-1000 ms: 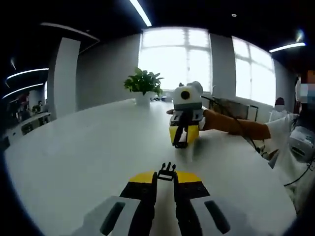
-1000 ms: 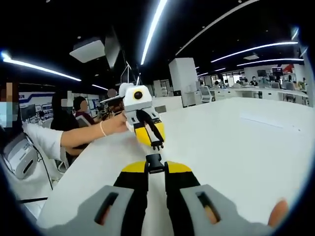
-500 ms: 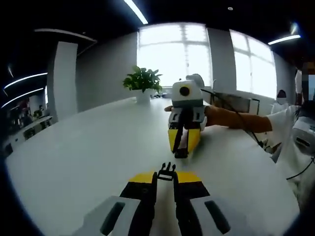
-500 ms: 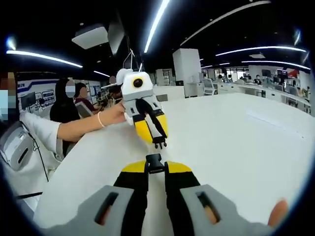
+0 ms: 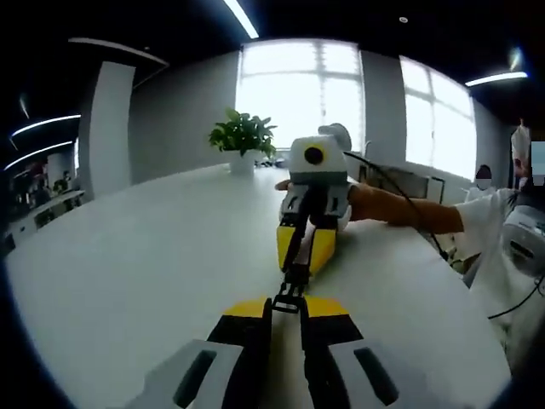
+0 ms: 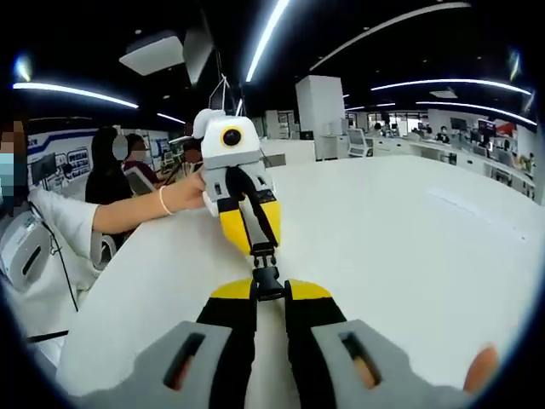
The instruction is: Snap the two parts of the plastic buckle together until the buckle closes and remains connected.
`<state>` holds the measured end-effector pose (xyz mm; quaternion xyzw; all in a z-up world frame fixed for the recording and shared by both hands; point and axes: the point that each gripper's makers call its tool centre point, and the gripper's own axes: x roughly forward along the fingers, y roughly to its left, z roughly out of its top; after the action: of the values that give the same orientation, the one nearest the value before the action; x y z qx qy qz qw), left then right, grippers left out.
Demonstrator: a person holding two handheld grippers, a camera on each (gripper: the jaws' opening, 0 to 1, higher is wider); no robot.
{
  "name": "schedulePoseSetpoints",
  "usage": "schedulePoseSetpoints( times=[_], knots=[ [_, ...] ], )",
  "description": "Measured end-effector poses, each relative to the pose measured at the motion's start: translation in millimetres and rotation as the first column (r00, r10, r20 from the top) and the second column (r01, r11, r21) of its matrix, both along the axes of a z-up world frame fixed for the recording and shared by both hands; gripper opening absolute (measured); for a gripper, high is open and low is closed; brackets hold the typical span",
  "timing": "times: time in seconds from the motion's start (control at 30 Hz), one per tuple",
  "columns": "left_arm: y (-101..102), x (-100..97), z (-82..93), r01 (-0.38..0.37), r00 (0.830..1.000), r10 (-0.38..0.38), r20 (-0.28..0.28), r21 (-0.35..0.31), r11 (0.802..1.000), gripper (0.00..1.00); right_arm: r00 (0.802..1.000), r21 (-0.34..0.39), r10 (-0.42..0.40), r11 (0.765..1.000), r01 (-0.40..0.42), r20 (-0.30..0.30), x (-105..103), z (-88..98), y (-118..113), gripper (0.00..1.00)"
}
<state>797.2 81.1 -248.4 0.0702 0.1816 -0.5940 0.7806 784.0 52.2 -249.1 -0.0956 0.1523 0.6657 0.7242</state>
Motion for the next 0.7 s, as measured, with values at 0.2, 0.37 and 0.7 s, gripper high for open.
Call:
schedulePoseSetpoints(
  times=[0.2, 0.37, 0.7],
  knots=[
    [-5.1, -6.0, -8.9, 0.010, 1.000, -0.009, -0.026, 0.018, 1.000, 0.13, 1.000, -0.011, 0.013, 1.000, -0.013, 0.009, -3.0, -1.2, 2.6, 0.12],
    [-5.1, -5.2, -13.0, 0.009, 0.999, -0.008, -0.039, 0.034, 0.999, 0.13, 1.000, -0.018, 0.014, 1.000, -0.014, 0.013, -3.2, -2.3, 2.1, 0.12],
    [-5.1, -6.8, -12.8, -0.008, 0.998, 0.010, -0.067, 0.023, 1.000, 0.13, 1.000, -0.041, 0.020, 0.999, -0.019, 0.015, -3.0, -7.5, 1.6, 0.12]
  ],
)
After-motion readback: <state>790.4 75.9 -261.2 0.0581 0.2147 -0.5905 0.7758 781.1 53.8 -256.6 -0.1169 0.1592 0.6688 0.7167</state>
